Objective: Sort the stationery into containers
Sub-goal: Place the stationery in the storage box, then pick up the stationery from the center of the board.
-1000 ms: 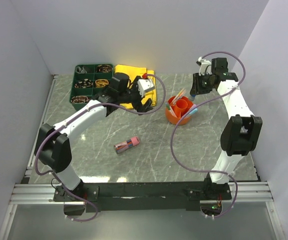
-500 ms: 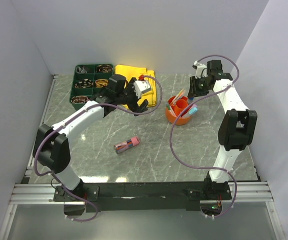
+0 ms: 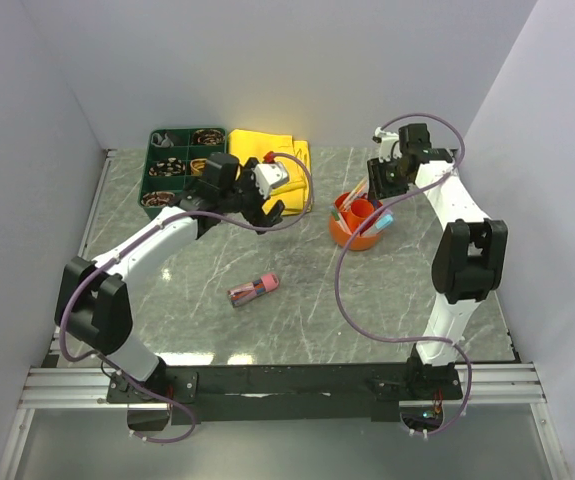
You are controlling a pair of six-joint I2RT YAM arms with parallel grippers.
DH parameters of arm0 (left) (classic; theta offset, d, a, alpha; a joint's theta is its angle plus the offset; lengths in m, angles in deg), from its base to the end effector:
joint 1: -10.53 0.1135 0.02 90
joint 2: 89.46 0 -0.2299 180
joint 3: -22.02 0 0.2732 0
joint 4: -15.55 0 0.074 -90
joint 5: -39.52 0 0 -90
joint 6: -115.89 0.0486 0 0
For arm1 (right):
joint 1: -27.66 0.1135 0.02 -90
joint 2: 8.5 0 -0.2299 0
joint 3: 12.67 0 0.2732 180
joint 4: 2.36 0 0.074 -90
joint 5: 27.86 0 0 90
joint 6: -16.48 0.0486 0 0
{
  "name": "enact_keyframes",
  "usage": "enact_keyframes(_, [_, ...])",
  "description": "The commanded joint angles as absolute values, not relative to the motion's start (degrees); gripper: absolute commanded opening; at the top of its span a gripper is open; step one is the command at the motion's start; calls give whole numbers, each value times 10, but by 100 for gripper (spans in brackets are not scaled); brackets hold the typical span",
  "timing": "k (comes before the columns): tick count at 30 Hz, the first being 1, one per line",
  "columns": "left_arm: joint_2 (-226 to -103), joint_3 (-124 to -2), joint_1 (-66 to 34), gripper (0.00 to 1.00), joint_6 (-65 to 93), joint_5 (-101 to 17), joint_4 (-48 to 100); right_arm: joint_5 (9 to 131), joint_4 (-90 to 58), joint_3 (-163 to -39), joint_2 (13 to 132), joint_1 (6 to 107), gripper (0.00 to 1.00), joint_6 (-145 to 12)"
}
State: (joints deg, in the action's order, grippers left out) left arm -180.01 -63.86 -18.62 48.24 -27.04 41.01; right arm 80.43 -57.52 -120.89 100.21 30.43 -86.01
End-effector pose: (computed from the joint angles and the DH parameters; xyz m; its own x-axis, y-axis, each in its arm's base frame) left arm 0.3374 -0.2103 0.2616 -0.1213 0.4671 -0.8758 0.8579 0.4931 0.1442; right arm 0.4335 0.0362 0.2297 -0.7570 -0.2422 -0.6069 -0.3958 0.9089 0.1309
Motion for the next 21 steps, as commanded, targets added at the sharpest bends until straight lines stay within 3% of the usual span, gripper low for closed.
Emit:
enact_keyframes(1, [-1764, -625, -177, 100, 479, -270, 402, 785, -567, -1192, 944, 308, 49, -853])
enact_keyframes(10, [-1755, -606, -185, 99, 557, -193, 552, 773, -567, -1163, 871, 306, 54, -849])
enact_keyframes(16, [-1803, -636, -243, 99, 603, -221, 693, 793, -567, -1116, 779, 306, 55, -842])
enact_keyframes(21, [-1805, -599, -276, 100, 615, -281, 690, 832, -561, -1018, 677, 305, 55, -827])
